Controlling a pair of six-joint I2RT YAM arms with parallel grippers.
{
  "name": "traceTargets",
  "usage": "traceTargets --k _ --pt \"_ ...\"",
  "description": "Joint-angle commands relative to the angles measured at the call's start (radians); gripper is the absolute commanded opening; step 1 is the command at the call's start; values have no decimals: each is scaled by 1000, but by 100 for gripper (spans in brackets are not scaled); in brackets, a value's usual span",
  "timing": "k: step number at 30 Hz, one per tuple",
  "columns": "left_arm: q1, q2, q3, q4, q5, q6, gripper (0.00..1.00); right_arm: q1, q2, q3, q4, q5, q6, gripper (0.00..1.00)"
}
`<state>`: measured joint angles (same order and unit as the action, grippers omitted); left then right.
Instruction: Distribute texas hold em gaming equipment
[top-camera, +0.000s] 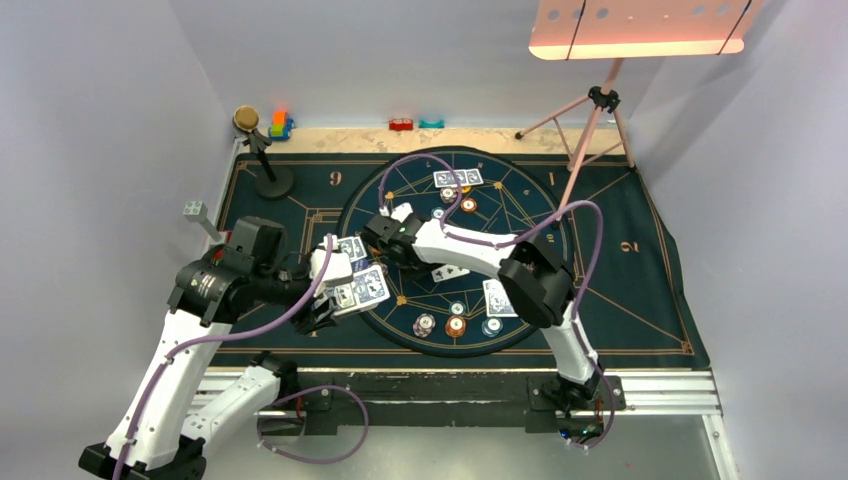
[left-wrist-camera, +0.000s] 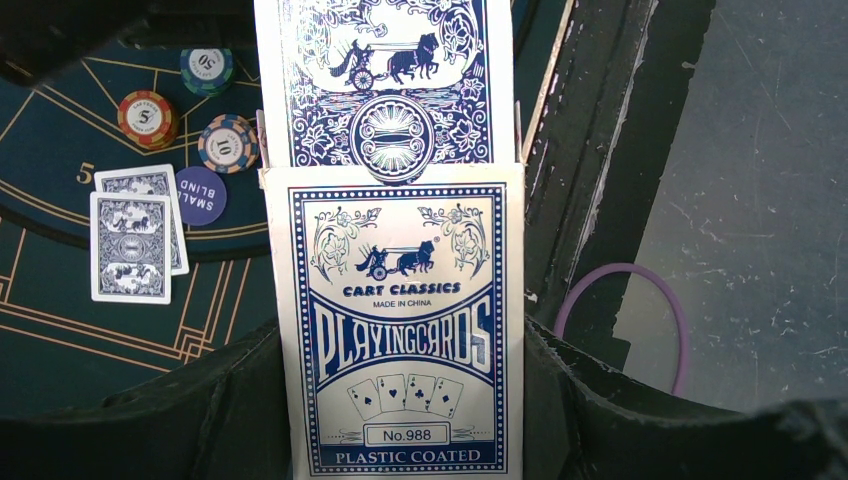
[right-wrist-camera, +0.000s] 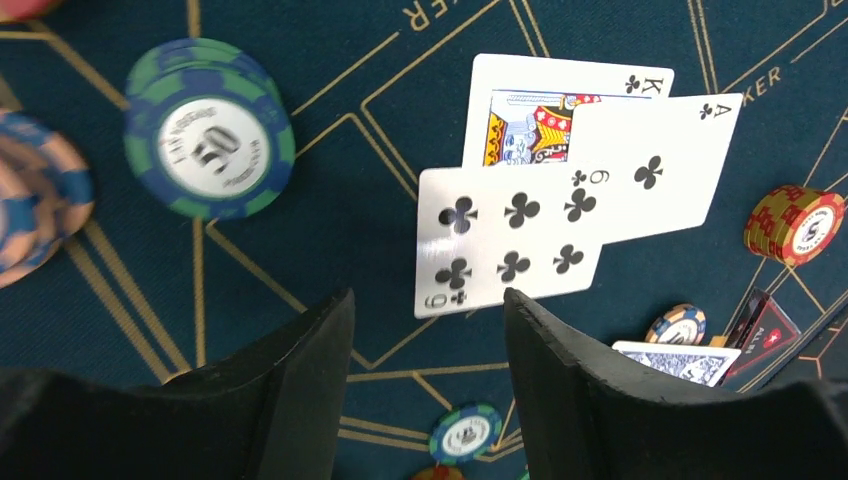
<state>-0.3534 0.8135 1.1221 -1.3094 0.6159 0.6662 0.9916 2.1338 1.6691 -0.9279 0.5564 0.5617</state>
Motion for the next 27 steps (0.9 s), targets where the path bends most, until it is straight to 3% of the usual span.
traceTargets --k 1,8,12,15,20,27 --pt "7 -9 18 7 20 11 0 -27 -179 28 7 -65 -18 60" --pt "7 -4 18 17 34 2 0 -166 -427 30 24 -283 -30 65" --pt "7 -2 6 32 33 2 0 -198 -650 -124 244 -537 -1 83" --pt "7 -6 -13 57 33 -3 0 -199 -744 -221 362 -711 45 89" --pt "7 5 -13 70 39 -7 0 -179 -800 -329 504 -895 128 92" --pt "7 11 -10 96 35 -13 0 -104 -764 -343 563 -937 162 95"
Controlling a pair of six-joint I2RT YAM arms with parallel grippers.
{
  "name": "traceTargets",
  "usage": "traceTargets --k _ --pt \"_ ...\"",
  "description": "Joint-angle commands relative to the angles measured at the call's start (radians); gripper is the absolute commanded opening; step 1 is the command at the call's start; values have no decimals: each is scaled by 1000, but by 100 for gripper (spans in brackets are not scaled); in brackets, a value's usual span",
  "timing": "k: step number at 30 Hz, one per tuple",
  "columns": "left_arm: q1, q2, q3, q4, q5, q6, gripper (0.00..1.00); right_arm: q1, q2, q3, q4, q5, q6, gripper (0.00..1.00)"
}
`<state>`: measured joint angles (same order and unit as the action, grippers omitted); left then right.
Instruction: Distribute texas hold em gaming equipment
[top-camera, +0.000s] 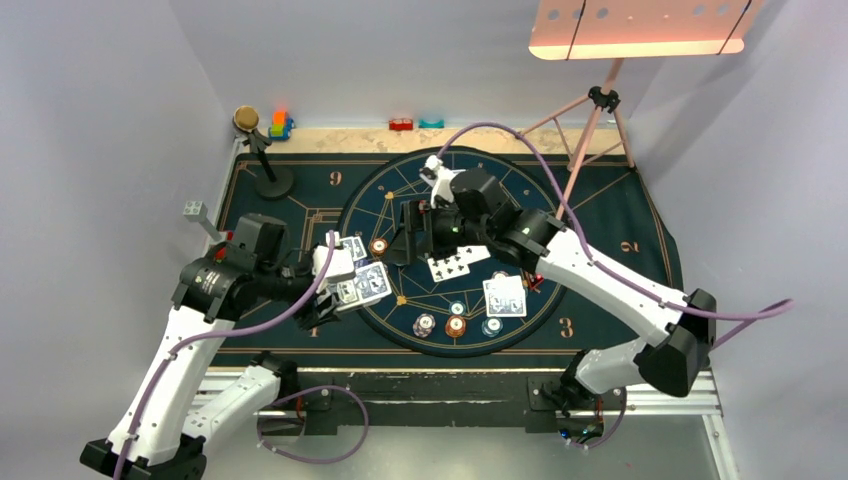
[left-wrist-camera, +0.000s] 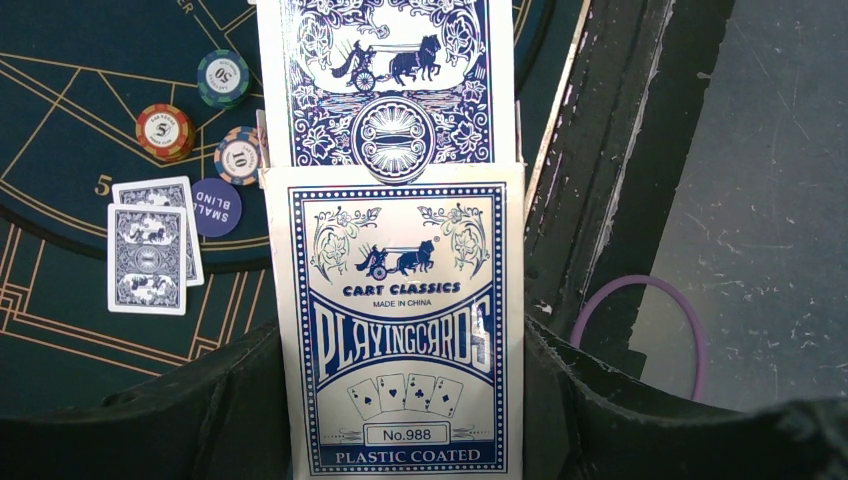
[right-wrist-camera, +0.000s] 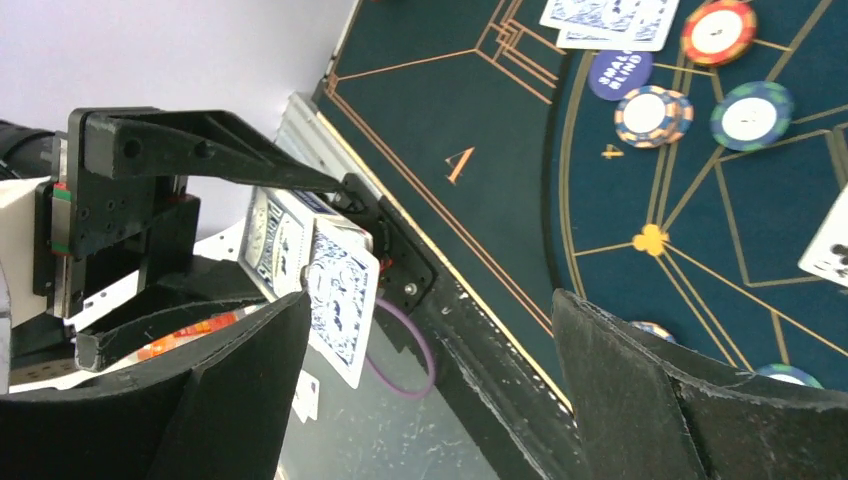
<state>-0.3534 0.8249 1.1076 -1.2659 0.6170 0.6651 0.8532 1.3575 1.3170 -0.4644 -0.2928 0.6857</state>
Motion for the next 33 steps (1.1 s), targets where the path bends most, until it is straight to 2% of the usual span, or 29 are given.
traceTargets --k 1,10,14,25,33 --pt "7 0 4 55 32 -14 0 43 21 6 107 -92 44 95" --pt "7 4 12 57 29 -15 0 86 72 -34 203 -151 94 98" --pt "7 5 15 57 32 -16 0 92 89 -57 197 -141 95 98" --pt "7 0 32 37 43 -16 0 87 75 -56 125 -81 78 54" --pt "7 0 37 35 47 -17 0 65 15 -62 64 -17 58 46"
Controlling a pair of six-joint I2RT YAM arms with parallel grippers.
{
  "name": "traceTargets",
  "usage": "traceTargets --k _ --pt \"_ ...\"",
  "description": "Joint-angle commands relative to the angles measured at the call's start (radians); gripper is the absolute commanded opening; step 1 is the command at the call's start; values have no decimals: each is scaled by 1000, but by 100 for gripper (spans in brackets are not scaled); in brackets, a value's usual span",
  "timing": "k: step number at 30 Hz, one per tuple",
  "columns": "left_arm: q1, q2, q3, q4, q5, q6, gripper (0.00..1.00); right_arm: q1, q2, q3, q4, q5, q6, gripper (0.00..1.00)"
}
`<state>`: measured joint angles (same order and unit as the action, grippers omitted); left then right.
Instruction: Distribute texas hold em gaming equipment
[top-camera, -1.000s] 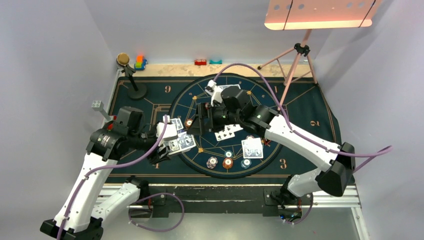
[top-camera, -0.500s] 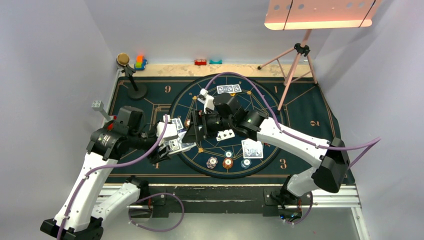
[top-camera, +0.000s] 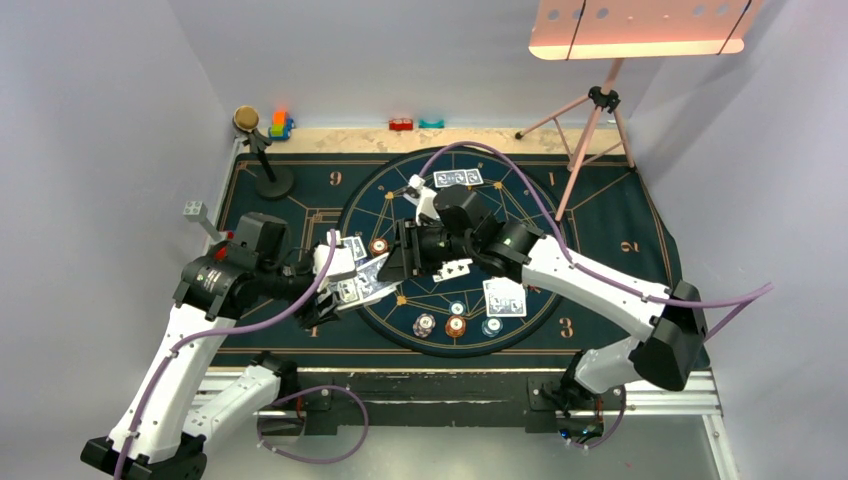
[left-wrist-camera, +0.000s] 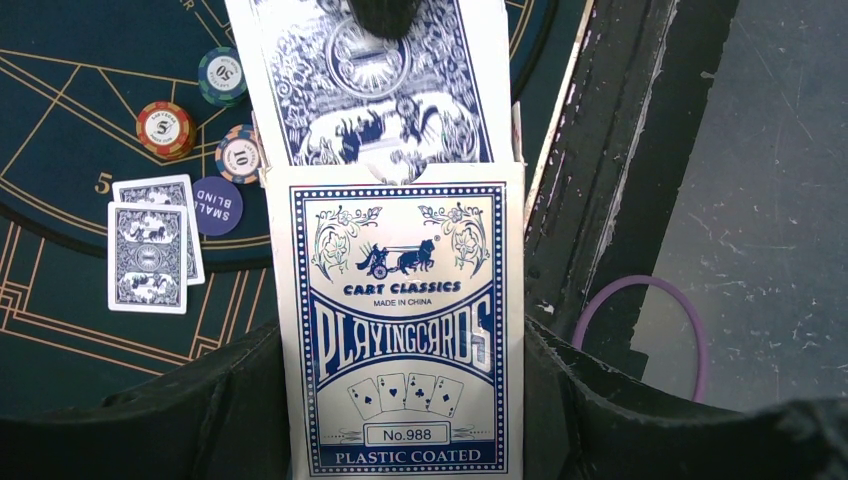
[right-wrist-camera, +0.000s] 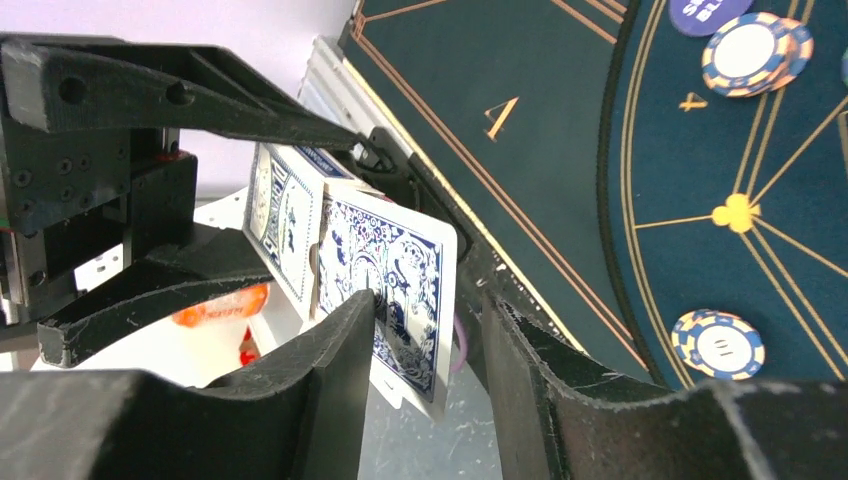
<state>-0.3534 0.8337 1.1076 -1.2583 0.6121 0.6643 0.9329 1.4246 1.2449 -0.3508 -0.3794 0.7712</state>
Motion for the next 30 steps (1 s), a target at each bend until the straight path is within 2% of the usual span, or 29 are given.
traceTargets --k 1,9,14,17,25,30 --pt "8 -8 38 28 53 -16 0 -18 -58 9 -55 74 -28 45" --pt "7 -8 38 25 55 -15 0 -35 -95 7 -76 95 -36 35" --pt "7 -14 32 25 51 -14 0 -48 -115 23 -94 107 -40 16" --pt "7 -15 29 24 50 -14 0 -62 -133 39 -116 124 -46 8" --pt "7 -16 29 19 49 -11 0 -131 -220 73 -196 158 -87 0" --pt "7 -17 29 13 52 -9 0 -183 -255 39 -231 193 -95 0"
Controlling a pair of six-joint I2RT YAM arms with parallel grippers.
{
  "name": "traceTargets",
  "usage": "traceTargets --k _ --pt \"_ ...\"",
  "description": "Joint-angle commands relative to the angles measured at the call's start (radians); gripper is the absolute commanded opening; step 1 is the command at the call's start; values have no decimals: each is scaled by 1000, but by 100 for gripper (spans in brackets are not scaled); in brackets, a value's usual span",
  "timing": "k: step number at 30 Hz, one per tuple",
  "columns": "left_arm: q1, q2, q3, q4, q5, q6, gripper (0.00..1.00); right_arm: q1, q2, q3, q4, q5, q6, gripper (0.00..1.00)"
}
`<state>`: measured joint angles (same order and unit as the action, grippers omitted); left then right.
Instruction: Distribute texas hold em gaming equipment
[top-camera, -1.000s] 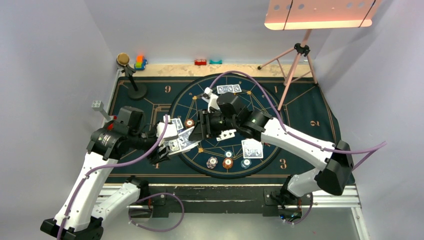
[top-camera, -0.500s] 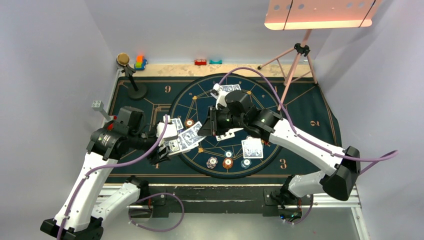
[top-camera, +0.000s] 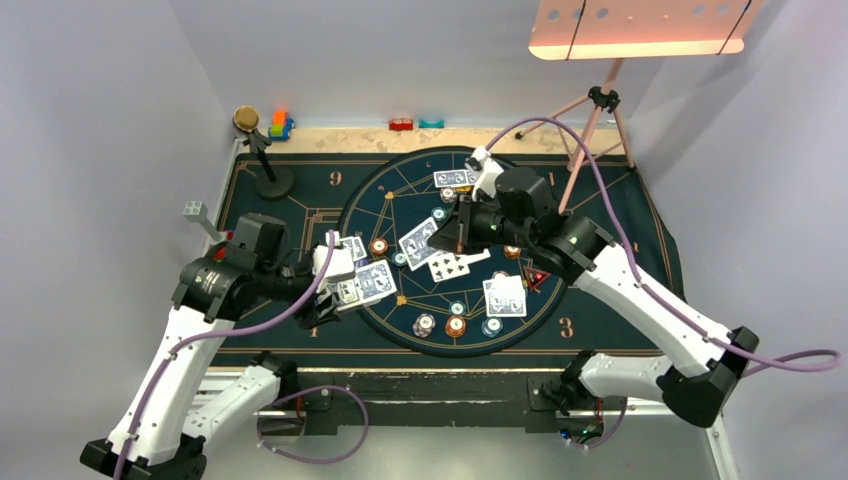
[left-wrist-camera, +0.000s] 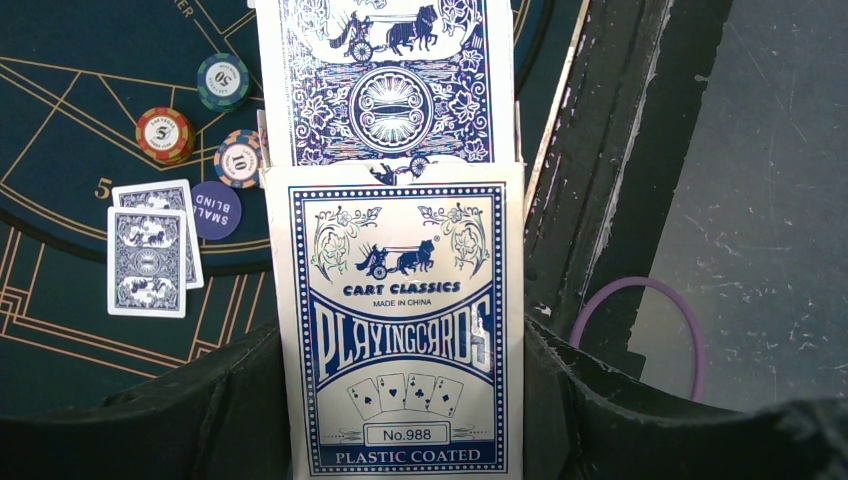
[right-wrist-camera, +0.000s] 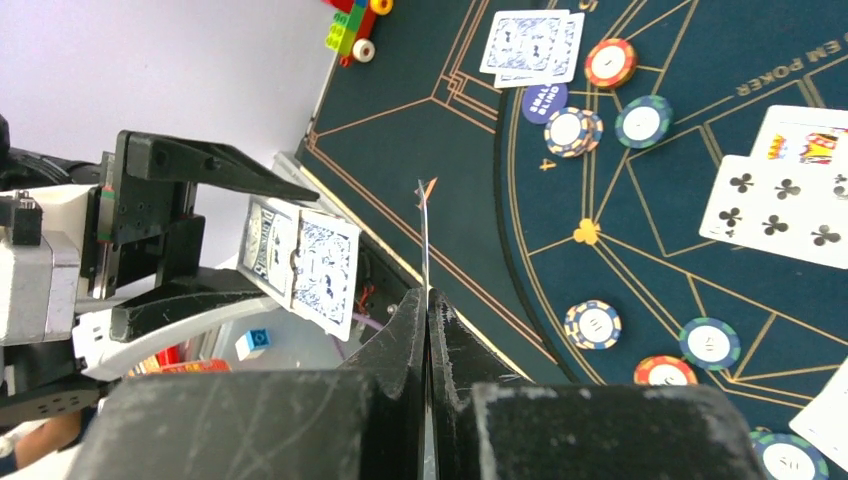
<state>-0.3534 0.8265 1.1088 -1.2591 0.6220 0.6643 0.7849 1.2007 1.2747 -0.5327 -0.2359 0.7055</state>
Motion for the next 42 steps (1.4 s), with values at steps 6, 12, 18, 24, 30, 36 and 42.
traceTargets --k 6,12,18,24,30,36,42 --pt "7 -3 41 9 46 -11 0 -82 -12 -188 108 -4 21 0" --pt "8 -4 44 1 48 -12 0 -83 124 -333 379 -50 95 0" --pt "7 -13 50 -12 36 -10 0 -84 264 -357 470 -38 111 0" --pt "7 -16 43 -17 33 -3 0 -85 337 -427 552 -39 125 0" --pt "7 -10 51 -19 38 -5 0 -90 416 -437 539 -27 126 7" --pt "7 -15 45 -20 37 -4 0 -95 393 -391 385 72 91 41" --pt "7 -13 34 -12 45 -5 0 -95 275 -290 215 175 32 68"
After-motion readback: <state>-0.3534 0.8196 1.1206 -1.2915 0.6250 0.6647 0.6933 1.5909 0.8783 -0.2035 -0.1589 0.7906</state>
